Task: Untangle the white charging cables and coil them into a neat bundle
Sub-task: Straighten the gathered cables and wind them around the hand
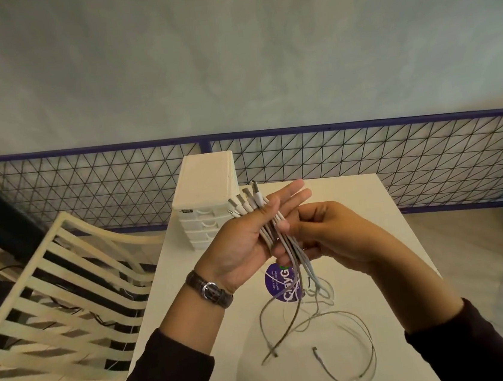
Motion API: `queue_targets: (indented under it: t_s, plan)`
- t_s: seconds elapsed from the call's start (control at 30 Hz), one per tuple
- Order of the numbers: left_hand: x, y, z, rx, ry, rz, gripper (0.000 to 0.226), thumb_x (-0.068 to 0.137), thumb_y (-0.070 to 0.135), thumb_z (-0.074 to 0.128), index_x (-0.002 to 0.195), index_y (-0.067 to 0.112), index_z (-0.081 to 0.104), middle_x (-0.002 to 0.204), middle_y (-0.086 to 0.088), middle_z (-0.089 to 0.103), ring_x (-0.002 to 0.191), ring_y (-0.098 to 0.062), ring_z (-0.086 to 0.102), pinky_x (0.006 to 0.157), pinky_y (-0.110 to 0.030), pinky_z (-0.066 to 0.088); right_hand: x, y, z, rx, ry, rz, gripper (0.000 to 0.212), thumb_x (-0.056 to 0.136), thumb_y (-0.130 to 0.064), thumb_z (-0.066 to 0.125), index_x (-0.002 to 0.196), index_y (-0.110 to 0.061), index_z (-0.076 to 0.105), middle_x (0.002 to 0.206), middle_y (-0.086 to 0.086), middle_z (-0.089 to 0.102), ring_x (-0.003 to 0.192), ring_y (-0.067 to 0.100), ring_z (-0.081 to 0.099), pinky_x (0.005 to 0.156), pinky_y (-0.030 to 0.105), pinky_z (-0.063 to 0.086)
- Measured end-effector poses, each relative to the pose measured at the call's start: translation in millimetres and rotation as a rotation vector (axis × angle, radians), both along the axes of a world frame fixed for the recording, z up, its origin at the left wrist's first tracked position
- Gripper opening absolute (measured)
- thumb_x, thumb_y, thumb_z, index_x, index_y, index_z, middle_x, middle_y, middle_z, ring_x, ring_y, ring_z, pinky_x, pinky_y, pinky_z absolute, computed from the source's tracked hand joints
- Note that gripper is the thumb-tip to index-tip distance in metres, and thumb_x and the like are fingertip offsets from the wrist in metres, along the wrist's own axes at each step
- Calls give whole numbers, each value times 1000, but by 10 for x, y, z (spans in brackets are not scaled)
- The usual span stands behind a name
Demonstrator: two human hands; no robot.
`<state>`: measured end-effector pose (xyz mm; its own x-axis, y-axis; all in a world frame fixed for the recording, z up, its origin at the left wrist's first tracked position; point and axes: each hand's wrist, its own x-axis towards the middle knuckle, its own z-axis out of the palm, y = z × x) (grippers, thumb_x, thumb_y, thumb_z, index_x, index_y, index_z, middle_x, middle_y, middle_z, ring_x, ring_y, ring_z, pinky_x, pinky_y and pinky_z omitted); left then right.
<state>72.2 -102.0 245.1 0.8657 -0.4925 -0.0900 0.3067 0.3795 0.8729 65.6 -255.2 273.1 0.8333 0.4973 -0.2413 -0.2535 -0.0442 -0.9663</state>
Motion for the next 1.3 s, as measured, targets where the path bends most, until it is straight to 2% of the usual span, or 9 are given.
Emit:
queue_targets:
  t_s: [0.1,0.2,0.47,0.63,0.73,0.83,1.0,1.13,1.3]
  plan:
    - [27,-7,-22,-33,2,-33,40,94,30,39,131,21,52,139,0,50,120,-27,23,97,-48,17,59,-26,9,34,44,66,30,74,-21,63,93,2,67,77,17,71,63,22,70,60,28,58]
    - [24,-24,35,-62,19,-25,41,95,27,33,129,17,51,140,-4,50,132,-20,41,112,-43,25,82,-28,28,-9,-2,115,28,73,-22,66,89,1,69,76,15,72,64,23,70,62,29,59]
    - [168,106,224,-220,41,23,46,92,35,31,111,15,68,124,-6,63,122,-28,54,104,-53,30,0,9,-34,-107,-148,219,29,72,-26,69,81,1,73,69,7,72,62,14,66,60,18,50]
    - [198,148,287,-290,86,-19,46,90,33,33,108,10,69,118,-7,66,118,-33,56,96,-62,37,13,-34,-97,-113,-136,227,12,68,-27,69,71,-18,76,69,0,73,65,9,67,59,12,47]
    - [213,155,351,-299,110,-19,46,89,32,34,106,8,70,116,-8,67,116,-35,57,94,-64,37,30,-25,-133,-141,-181,199,12,66,-31,70,70,-21,77,72,-1,75,71,10,68,67,17,49]
    - [213,159,387,-338,122,-16,46,90,32,34,107,7,69,115,-8,67,115,-37,57,90,-66,37,38,-8,-172,-215,-303,143,9,67,-34,73,72,-28,77,72,-1,75,70,18,63,72,29,48]
    - [175,203,454,-335,62,-51,45,92,34,34,116,9,64,119,-7,66,120,-37,53,94,-64,36,35,62,-311,-337,-417,-2,9,76,-20,75,82,-26,77,80,5,76,79,36,66,79,46,54]
    - [97,244,506,-320,-30,-162,45,95,34,35,124,9,58,126,-8,61,122,-37,51,102,-60,31,45,91,-405,-483,-687,-118,15,80,-27,71,94,-27,76,85,-1,76,76,23,69,77,45,55]
    - [93,349,572,-405,-57,-347,48,100,30,29,136,0,40,136,-19,51,128,-46,39,108,-62,10,117,57,-396,-472,-988,-181,40,84,-52,53,96,-21,76,90,-3,76,82,16,71,105,42,42]
